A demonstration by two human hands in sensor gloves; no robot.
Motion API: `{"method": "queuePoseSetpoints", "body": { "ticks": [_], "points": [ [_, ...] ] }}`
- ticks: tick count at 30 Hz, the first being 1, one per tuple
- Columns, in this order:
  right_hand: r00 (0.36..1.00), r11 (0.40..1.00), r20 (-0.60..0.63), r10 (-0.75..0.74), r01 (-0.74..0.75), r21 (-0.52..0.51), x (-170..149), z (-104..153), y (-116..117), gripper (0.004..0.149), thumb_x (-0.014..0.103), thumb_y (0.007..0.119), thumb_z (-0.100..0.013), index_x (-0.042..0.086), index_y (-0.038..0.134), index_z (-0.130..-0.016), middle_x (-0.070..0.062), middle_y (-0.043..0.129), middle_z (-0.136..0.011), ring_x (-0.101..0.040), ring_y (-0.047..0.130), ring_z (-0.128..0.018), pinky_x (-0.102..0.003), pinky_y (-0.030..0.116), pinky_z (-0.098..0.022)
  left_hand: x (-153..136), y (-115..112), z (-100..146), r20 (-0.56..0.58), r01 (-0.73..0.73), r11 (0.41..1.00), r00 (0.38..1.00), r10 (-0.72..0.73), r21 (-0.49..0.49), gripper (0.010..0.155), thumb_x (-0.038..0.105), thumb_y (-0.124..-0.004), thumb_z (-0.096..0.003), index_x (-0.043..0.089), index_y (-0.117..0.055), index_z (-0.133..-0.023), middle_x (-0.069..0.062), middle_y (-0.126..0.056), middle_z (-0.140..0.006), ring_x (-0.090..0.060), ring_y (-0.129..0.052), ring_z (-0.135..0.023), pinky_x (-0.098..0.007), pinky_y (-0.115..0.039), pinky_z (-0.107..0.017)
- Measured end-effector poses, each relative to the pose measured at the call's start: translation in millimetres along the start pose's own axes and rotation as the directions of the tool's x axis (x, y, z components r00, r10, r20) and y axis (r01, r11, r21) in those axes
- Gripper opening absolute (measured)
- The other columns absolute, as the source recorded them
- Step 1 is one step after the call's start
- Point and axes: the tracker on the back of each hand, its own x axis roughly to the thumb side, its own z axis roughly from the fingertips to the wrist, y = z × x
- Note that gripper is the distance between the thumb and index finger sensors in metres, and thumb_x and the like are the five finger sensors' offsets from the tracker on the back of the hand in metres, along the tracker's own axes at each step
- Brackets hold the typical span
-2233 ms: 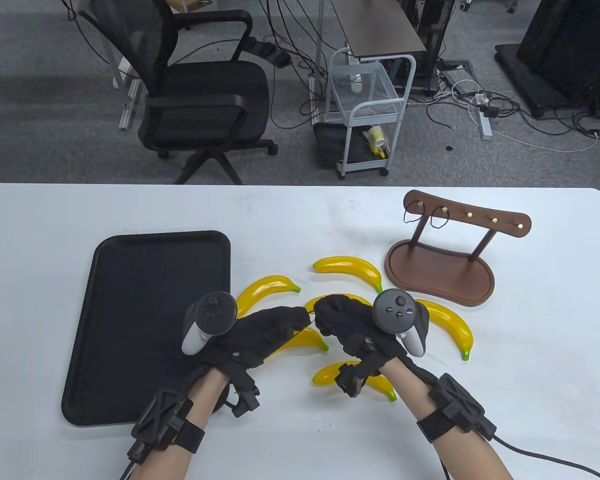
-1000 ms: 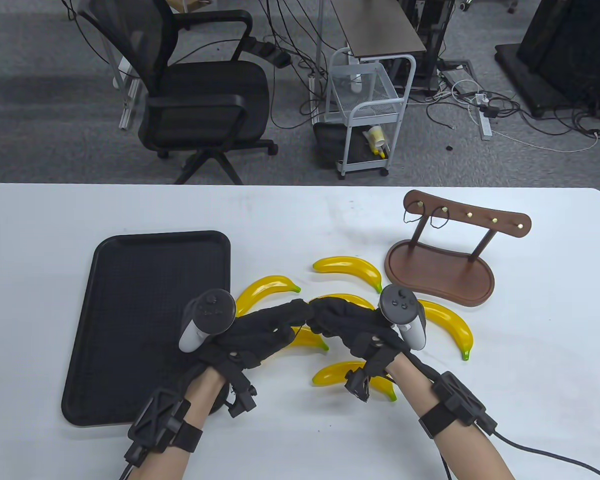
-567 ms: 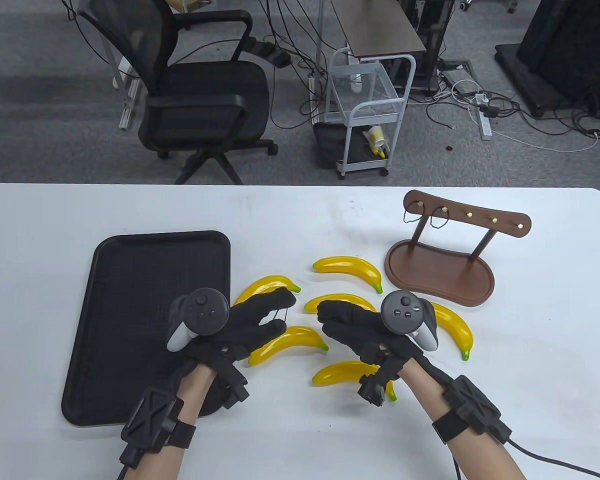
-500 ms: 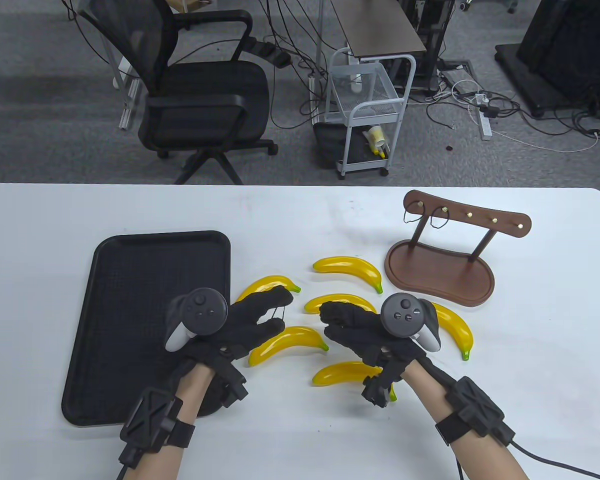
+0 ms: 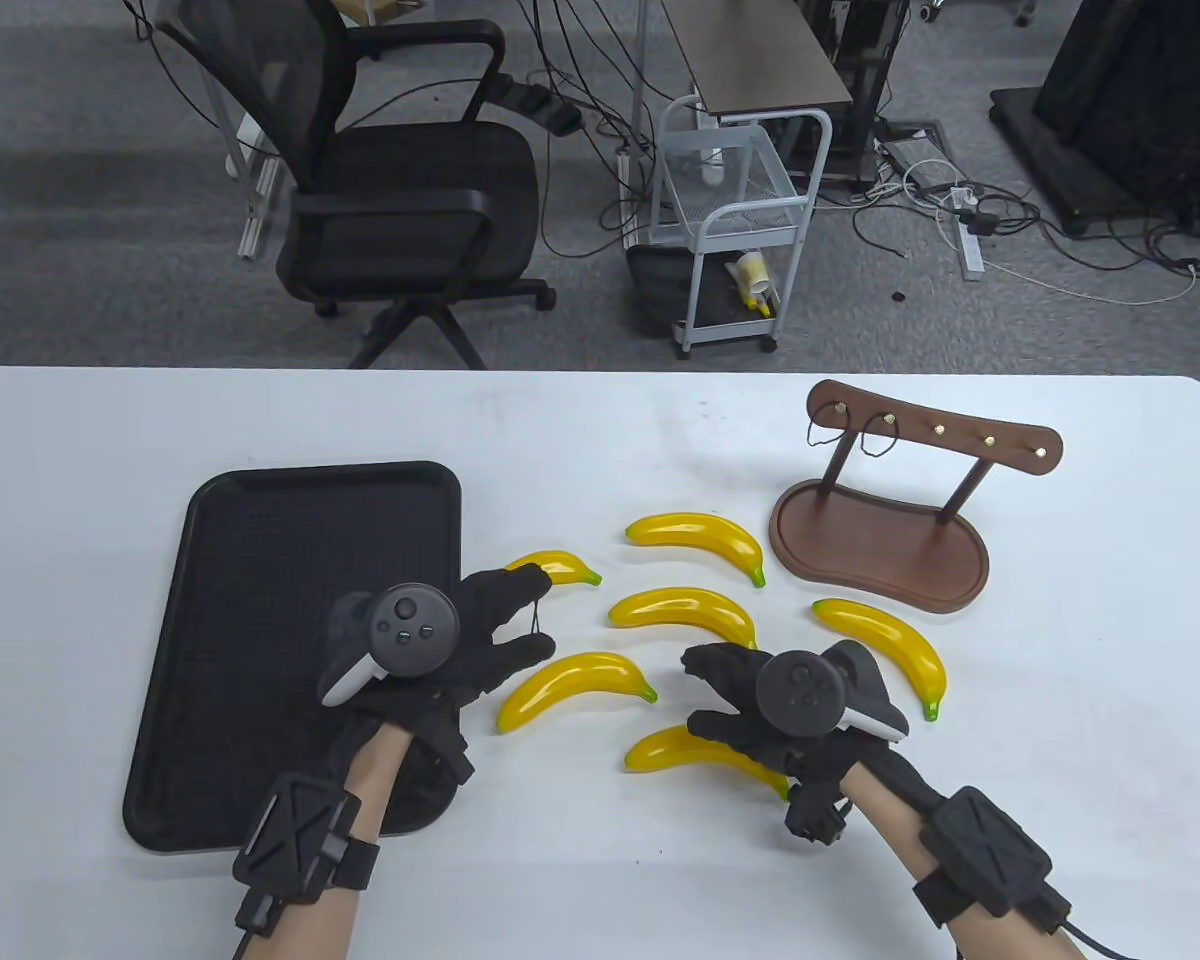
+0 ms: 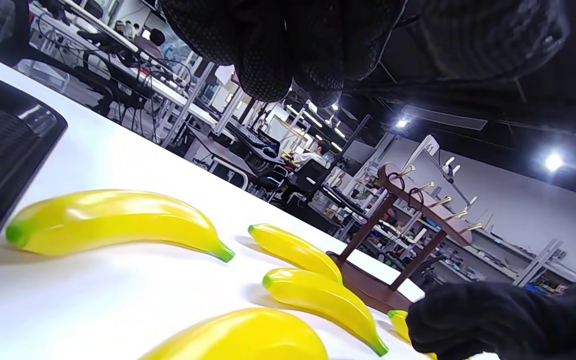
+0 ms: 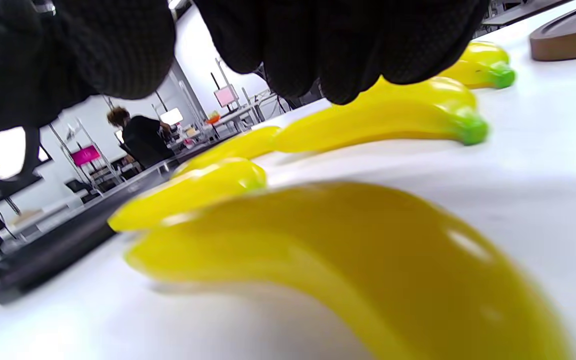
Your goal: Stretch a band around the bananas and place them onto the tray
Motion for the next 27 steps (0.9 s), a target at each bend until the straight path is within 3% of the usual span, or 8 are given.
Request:
{"method": "queuePoseSetpoints", "body": {
  "ticks": [10, 19, 27],
  "points": [
    [0.986, 0.982, 0.009, 0.166, -0.166, 0.094, -9.2, 6.6, 29.3, 0.077, 0.05, 0.076, -0.051, 0.009, 0.05, -0.11, -0.019, 0.062, -0.109, -0.043, 0.074, -0.091, -0.058, 0.071, -0.058, -14.1, 1.5, 2.3, -0.045, 0.037, 0.999, 0.998, -0.037, 0.016, 0.07, 0.061, -0.069, -0.0487, 0.032, -0.053, -0.111, 0.006, -0.064, -0.119, -0.024, -0.067, -0.113, -0.046, -0.052, -0.087],
    [0.978, 0.972, 0.011, 0.207, -0.207, 0.115, -9.2, 8.3, 34.5, 0.08, 0.052, 0.079, -0.049, 0.009, 0.05, -0.11, -0.018, 0.064, -0.106, -0.04, 0.075, -0.087, -0.056, 0.073, -0.056, -17.4, 4.2, 3.7, -0.058, 0.054, 0.998, 0.997, -0.052, 0.03, 0.069, 0.06, -0.07, -0.0492, 0.032, -0.053, -0.11, 0.006, -0.064, -0.119, -0.024, -0.068, -0.112, -0.046, -0.052, -0.087],
    [0.96, 0.956, 0.017, 0.278, -0.278, 0.094, -5.7, 6.2, 37.3, 0.076, 0.044, 0.085, -0.047, 0.011, 0.054, -0.108, -0.015, 0.068, -0.103, -0.037, 0.079, -0.083, -0.051, 0.076, -0.055, -18.4, 5.6, 4.4, -0.061, 0.052, 0.998, 0.997, -0.049, 0.037, 0.069, 0.061, -0.07, -0.0491, 0.032, -0.053, -0.11, 0.006, -0.065, -0.119, -0.023, -0.068, -0.112, -0.045, -0.052, -0.087]
  ]
}}
